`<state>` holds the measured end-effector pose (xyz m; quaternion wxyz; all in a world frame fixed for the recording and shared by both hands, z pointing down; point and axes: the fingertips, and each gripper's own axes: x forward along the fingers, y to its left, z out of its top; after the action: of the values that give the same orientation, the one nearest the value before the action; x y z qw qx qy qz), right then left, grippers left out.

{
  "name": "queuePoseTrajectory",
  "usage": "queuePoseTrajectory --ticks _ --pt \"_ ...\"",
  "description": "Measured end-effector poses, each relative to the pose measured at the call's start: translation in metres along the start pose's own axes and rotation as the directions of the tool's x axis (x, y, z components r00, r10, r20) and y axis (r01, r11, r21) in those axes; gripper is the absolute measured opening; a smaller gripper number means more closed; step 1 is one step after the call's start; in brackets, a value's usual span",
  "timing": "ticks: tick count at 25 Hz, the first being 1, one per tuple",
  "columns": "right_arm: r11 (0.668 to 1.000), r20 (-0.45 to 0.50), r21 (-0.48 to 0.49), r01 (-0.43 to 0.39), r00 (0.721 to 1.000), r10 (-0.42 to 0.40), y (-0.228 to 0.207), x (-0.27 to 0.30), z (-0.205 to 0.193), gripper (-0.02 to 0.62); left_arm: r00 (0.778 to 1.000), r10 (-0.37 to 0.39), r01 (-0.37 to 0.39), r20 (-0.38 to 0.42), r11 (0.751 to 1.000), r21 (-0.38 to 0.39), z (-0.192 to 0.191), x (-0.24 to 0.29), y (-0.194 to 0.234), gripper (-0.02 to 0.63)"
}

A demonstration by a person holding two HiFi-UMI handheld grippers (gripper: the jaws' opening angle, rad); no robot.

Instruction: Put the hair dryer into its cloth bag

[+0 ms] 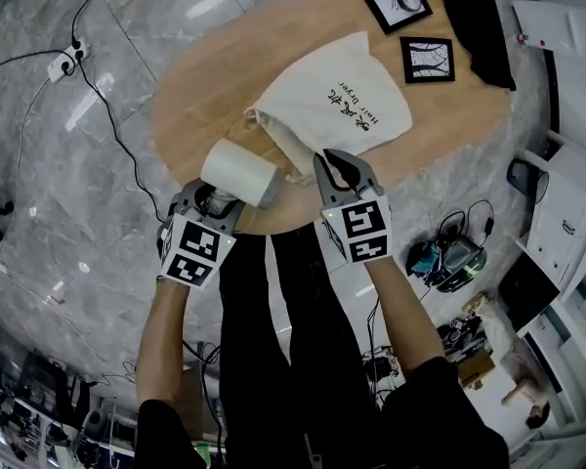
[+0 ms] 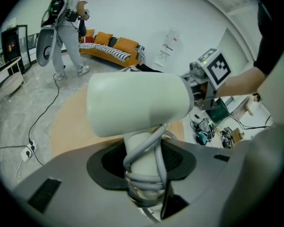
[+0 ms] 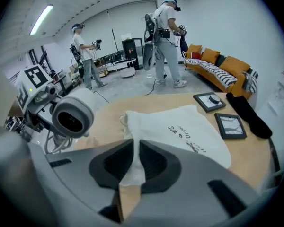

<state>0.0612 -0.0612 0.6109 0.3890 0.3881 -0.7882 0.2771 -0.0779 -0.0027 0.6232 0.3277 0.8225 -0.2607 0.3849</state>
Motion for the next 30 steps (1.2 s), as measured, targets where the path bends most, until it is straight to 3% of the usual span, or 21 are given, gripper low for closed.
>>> queuePoseTrajectory --ticks 4,9,17,22,27,30 --pt "0.997 0.043 0.063 -0.053 0.998 0.050 0.010 -0.005 0.016 0.049 0.997 0.038 -0.033 -0.075 0.997 0.068 0.008 0.003 0.006 0.178" --pt "0.994 0.071 0.068 -0.090 0.994 0.085 0.023 -0.007 0.022 0.049 0.978 0.041 -0.011 -0.207 0.990 0.143 0.003 0.022 0.006 0.178" --pt "0.986 0.127 0.072 -0.151 0.982 0.141 0.034 -0.013 0.037 0.049 0.960 0.015 0.036 -0.278 0.984 0.177 0.003 0.041 0.005 0.177" --pt "0.981 0.121 0.062 -0.181 0.978 0.173 0.043 -0.012 0.037 0.049 0.929 0.009 0.071 -0.371 0.977 0.203 0.005 0.048 0.002 0.178" --pt "0.977 0.110 0.077 -0.197 0.976 0.188 0.047 -0.008 0.028 0.049 0.910 0.042 0.059 -0.413 0.972 0.228 0.010 0.064 0.007 0.178" --pt "0.975 0.100 0.078 -0.209 0.974 0.201 0.047 -0.007 0.024 0.049 0.912 0.052 0.052 -0.408 0.970 0.239 0.014 0.075 0.006 0.178"
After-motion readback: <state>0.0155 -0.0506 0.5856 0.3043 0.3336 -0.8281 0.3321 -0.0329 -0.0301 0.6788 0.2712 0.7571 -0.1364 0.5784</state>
